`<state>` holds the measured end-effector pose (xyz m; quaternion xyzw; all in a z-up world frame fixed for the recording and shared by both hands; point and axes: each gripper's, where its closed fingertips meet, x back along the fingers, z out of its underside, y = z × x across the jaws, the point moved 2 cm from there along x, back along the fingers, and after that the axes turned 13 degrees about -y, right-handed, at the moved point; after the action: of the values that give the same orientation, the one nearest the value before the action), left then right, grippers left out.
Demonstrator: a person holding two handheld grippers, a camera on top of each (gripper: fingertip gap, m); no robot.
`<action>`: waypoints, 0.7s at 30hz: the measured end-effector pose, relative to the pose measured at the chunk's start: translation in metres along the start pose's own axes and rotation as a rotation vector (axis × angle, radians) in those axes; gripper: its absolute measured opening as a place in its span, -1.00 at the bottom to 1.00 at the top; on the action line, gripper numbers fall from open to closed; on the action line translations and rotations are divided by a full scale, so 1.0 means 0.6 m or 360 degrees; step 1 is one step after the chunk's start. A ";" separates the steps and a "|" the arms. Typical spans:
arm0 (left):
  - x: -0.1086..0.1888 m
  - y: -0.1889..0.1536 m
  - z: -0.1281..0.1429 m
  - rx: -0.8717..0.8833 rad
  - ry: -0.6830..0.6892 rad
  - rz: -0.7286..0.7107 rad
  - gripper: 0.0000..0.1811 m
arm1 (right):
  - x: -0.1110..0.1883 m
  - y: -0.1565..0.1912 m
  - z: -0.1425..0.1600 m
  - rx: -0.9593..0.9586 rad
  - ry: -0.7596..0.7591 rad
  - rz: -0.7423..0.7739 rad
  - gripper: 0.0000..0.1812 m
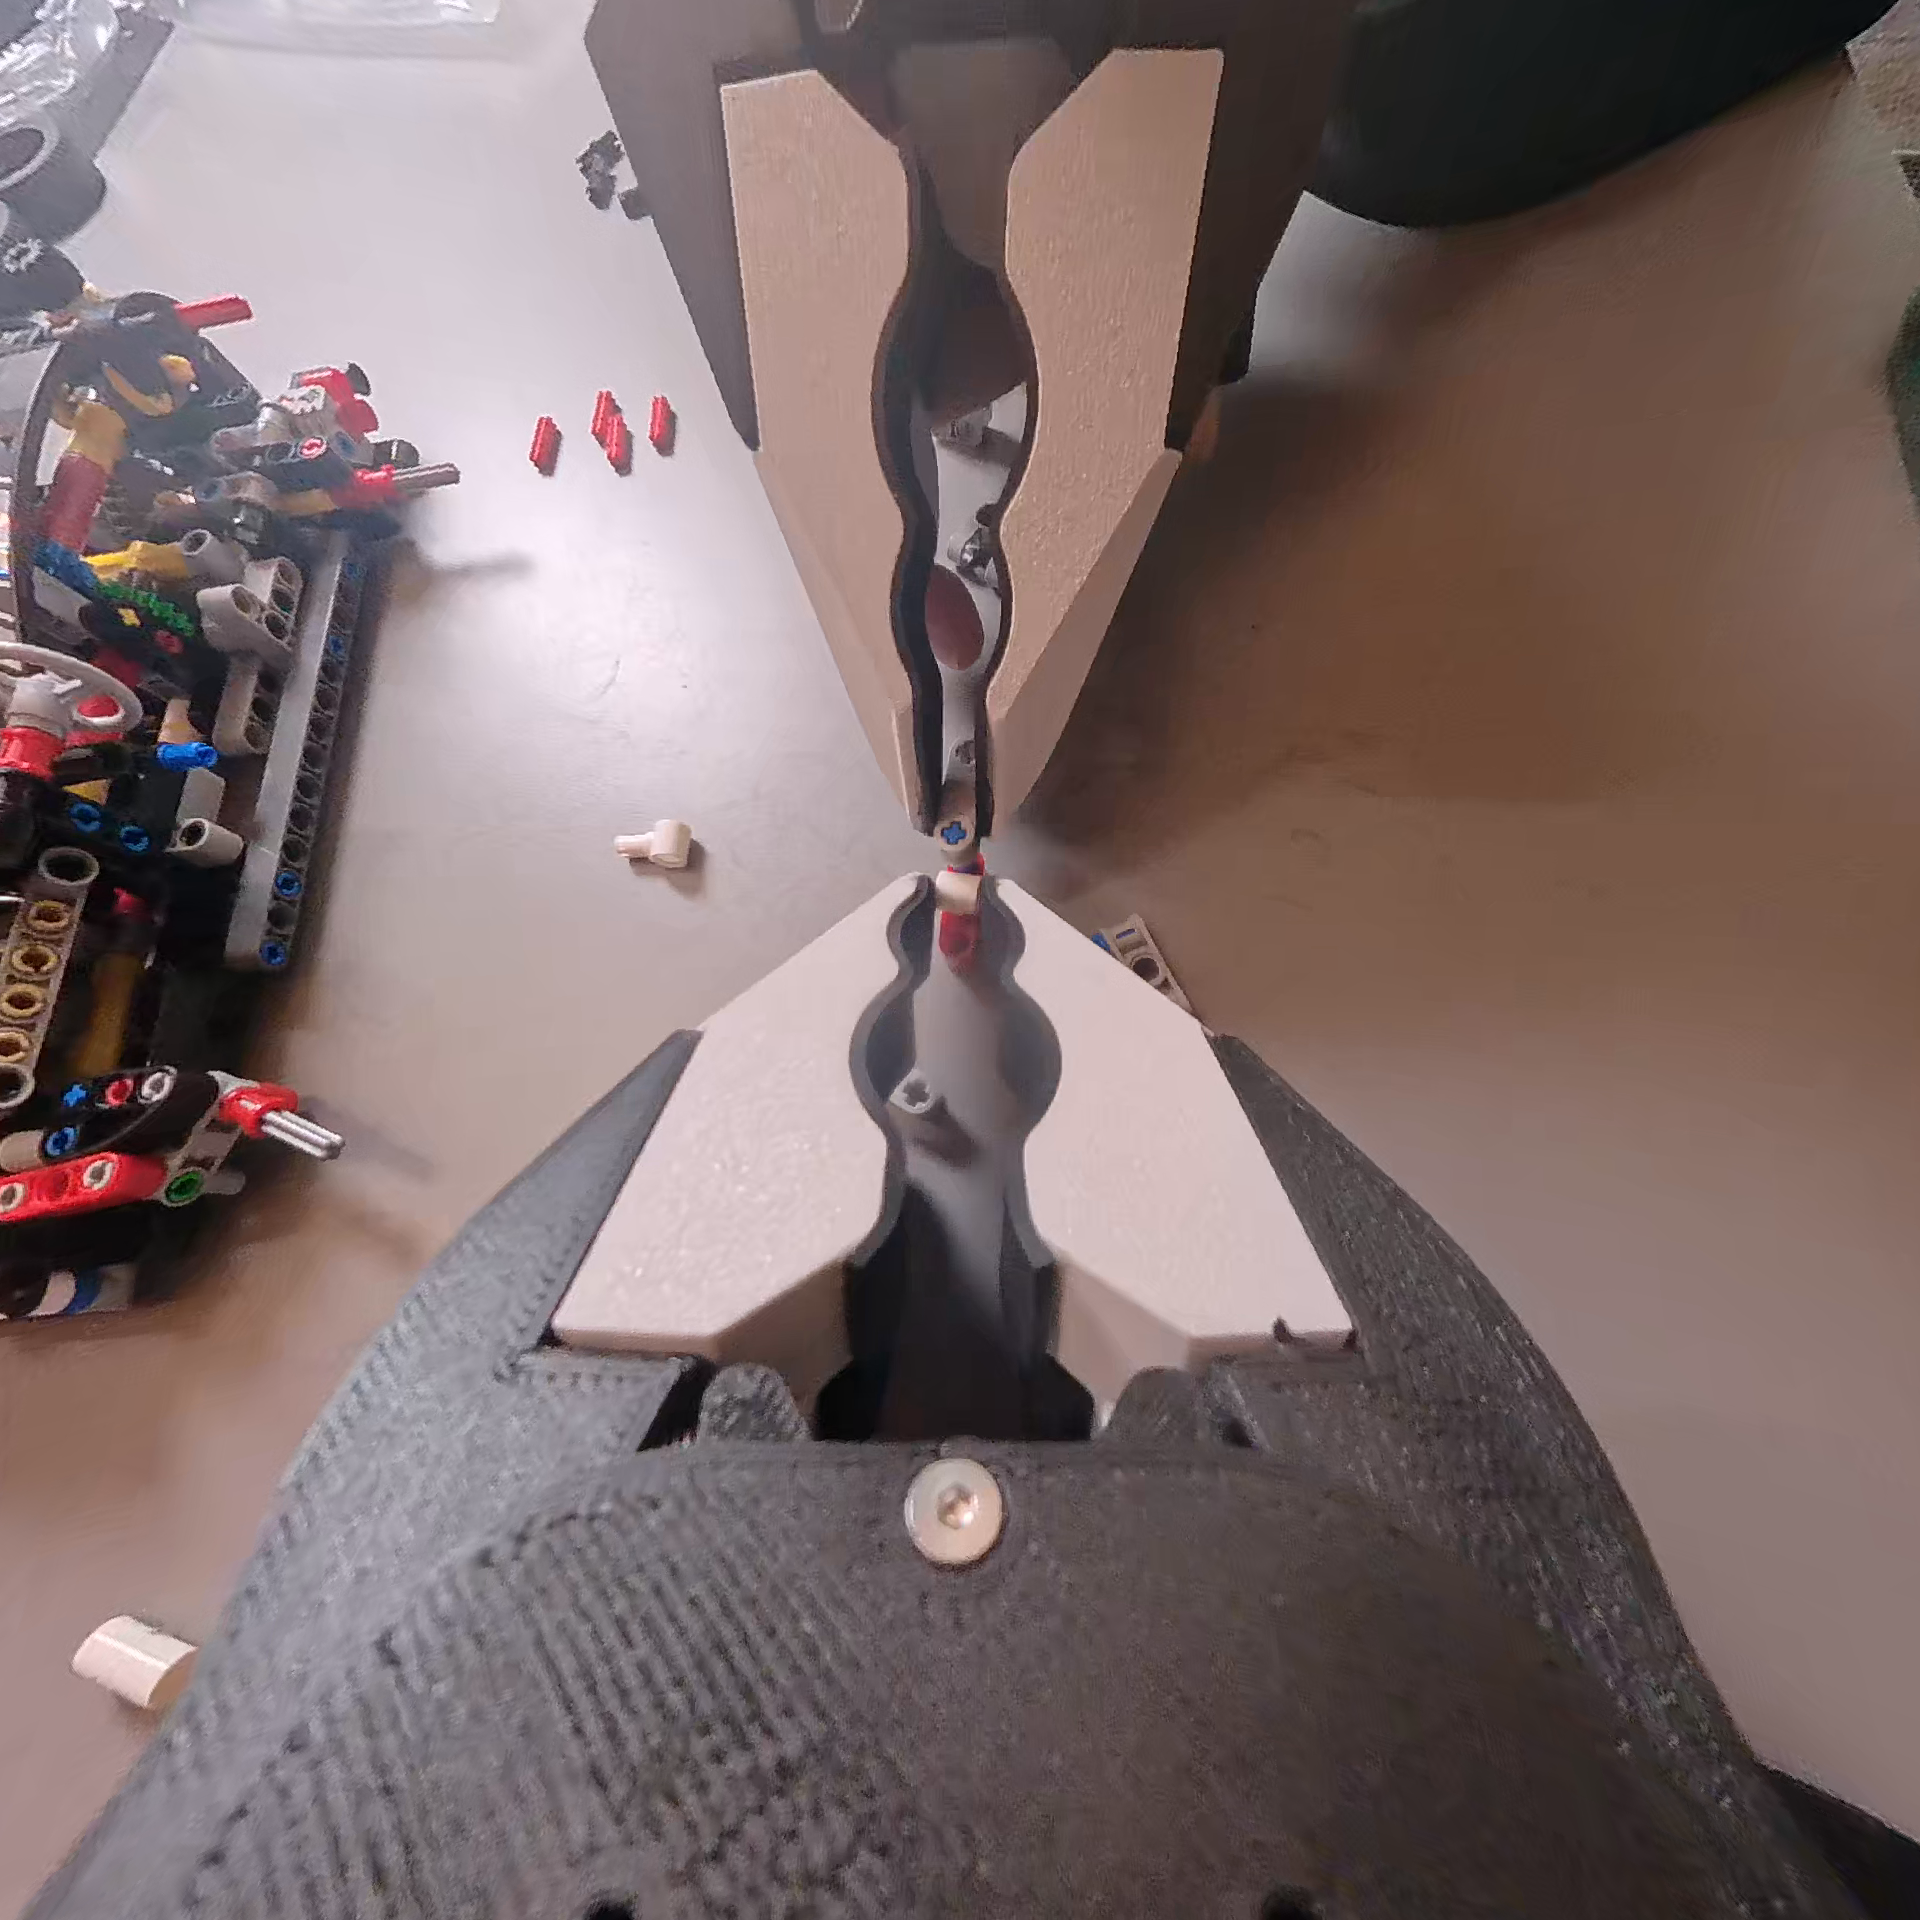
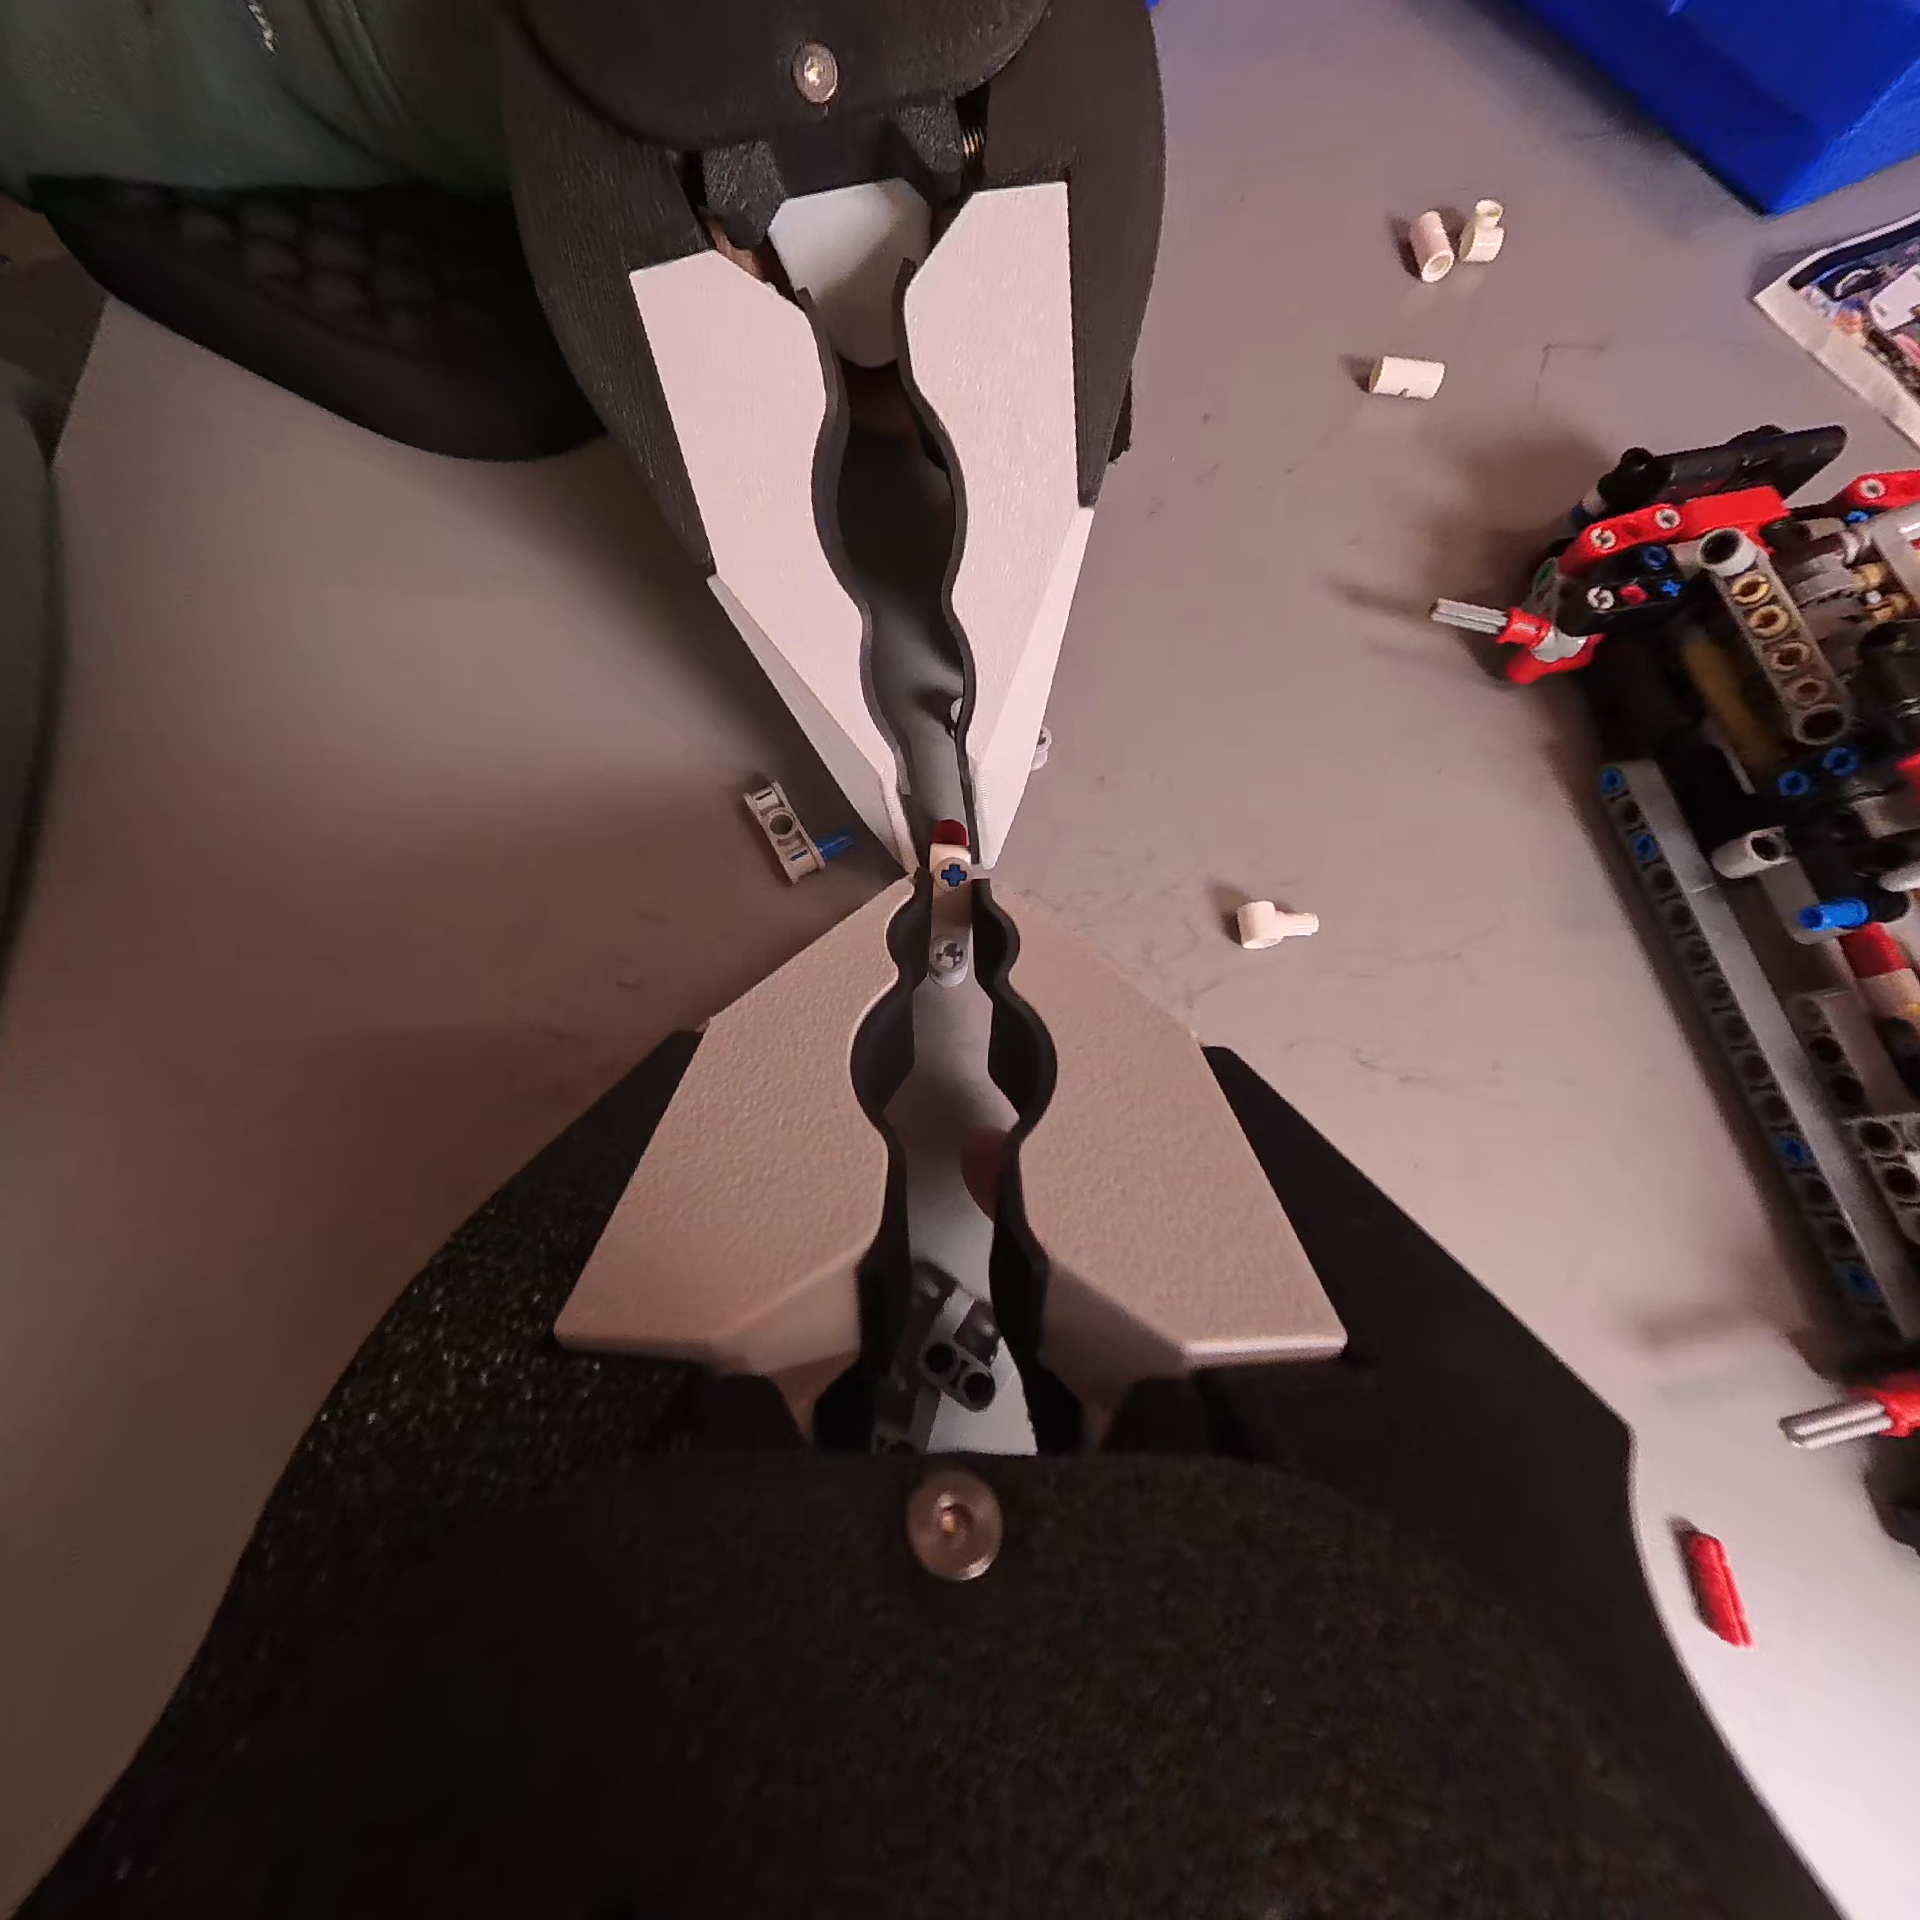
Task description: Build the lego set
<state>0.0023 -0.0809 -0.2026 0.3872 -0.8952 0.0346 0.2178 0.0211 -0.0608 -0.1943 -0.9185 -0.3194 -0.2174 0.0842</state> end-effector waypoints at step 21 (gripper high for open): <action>-0.001 -0.001 0.001 0.0067 0.0008 -0.0011 -0.93 | -0.002 0.002 0.000 0.0219 0.0295 0.0027 -0.94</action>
<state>0.0026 -0.0811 -0.2033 0.3947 -0.8925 0.0536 0.2118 0.0209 -0.0623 -0.1947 -0.8892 -0.3168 -0.2781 0.1780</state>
